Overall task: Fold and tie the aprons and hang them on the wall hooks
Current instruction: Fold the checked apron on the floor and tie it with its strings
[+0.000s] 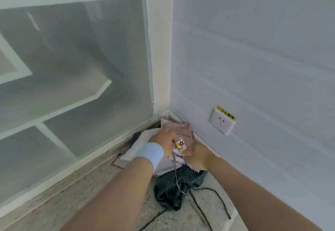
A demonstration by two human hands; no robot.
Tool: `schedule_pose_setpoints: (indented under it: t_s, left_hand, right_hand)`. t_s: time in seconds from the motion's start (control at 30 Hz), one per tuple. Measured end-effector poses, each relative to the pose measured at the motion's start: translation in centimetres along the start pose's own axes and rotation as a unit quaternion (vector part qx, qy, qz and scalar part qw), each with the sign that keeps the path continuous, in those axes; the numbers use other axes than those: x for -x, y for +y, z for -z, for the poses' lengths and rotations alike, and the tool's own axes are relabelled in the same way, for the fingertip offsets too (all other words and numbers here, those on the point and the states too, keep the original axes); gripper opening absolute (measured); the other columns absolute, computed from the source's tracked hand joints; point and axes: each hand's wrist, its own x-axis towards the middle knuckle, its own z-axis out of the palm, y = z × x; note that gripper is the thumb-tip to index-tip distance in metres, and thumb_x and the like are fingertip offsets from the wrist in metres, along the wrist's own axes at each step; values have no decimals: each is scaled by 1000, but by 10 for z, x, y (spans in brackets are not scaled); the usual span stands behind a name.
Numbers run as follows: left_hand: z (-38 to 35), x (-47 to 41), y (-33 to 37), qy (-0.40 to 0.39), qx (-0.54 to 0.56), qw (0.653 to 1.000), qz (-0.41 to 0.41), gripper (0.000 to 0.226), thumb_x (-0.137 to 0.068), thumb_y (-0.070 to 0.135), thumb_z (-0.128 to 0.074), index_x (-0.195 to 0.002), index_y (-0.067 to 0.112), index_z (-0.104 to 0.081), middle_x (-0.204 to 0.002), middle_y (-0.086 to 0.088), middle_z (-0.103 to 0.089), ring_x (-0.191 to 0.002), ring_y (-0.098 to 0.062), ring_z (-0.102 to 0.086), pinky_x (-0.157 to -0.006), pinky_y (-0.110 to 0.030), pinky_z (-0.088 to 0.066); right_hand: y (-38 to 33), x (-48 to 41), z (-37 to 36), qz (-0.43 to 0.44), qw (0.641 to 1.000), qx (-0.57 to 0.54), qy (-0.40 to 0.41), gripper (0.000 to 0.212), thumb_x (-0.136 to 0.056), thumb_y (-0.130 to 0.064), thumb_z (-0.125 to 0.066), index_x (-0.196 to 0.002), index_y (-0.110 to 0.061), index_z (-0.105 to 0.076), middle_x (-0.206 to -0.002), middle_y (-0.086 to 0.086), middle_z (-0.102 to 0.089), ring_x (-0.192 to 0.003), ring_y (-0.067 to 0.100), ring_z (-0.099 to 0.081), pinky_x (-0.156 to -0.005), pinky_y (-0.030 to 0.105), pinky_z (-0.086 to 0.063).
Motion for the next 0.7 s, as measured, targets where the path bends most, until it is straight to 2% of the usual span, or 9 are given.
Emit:
schedule_pose_setpoints:
  t_s: [0.1,0.17,0.23,0.33,0.4,0.5,0.57,0.67,0.7]
  left_hand:
    - [-13,-20,-11,-59,-60,996,9,33,-95,24,-55,-126,34,-63,-161,2,-18,-149,-27,-13,-118,-47,-23]
    - [-24,-25,-17,-76,-92,993,6,34,-93,28,-54,-125,29,-63,-148,1,-41,-139,-28,-33,-113,-48,-28]
    - [-32,-23,-24,-32,-53,998,13,26,-90,26,-57,-114,22,-66,-121,0,-62,-117,-26,-55,-103,-41,-41]
    - [-33,-12,-35,36,53,998,19,20,-89,16,-63,-107,15,-70,-111,-1,-66,-103,-22,-61,-91,-32,-49]
    - [-24,-1,-35,84,108,991,14,15,-90,11,-62,-101,18,-68,-110,1,-64,-101,-19,-60,-88,-26,-46]
    - [-4,22,-26,132,135,982,-17,14,-92,6,-56,-94,19,-61,-101,1,-62,-92,-19,-59,-78,-26,-44]
    - [13,39,-18,149,144,978,-24,19,-94,3,-50,-102,20,-56,-100,1,-61,-83,-17,-58,-72,-27,-45]
    - [38,68,-7,163,147,976,-12,36,-94,-1,-41,-114,28,-48,-106,0,-61,-86,-18,-58,-76,-32,-48]
    - [46,78,-4,166,148,975,-3,41,-91,-4,-39,-114,30,-45,-106,-3,-61,-88,-21,-59,-79,-36,-51]
  right_hand:
    - [11,-26,-20,9,997,44,-55,33,-93,-46,-54,-112,-22,-64,-132,5,-55,-114,26,-56,-94,34,-49]
    - [21,-40,-33,-2,998,33,-51,42,-92,-49,-53,-124,-24,-63,-129,4,-59,-103,24,-59,-79,31,-49]
    - [21,-40,-35,-7,1000,-10,0,27,-95,-35,-55,-111,-18,-69,-109,6,-67,-84,19,-60,-68,31,-50]
    - [19,-30,-29,-31,988,-122,93,10,-92,-16,-63,-99,-17,-70,-101,1,-67,-75,8,-58,-57,12,-42]
    - [15,-20,-19,-18,976,-170,133,15,-88,-5,-65,-94,-19,-65,-100,2,-65,-71,5,-56,-48,7,-38]
    - [5,5,0,19,972,-175,156,34,-84,-3,-67,-104,-24,-50,-92,2,-63,-66,7,-54,-45,10,-36]
    - [-3,23,13,18,967,-179,181,39,-82,-9,-72,-108,-25,-49,-86,0,-64,-67,11,-57,-50,16,-38]
    - [-13,54,27,-4,962,-147,230,6,-90,-18,-68,-96,-17,-67,-88,0,-67,-82,17,-62,-66,26,-45]
    - [-16,66,32,-6,959,-151,239,12,-93,-21,-65,-92,-11,-71,-86,2,-69,-82,18,-62,-66,28,-45]
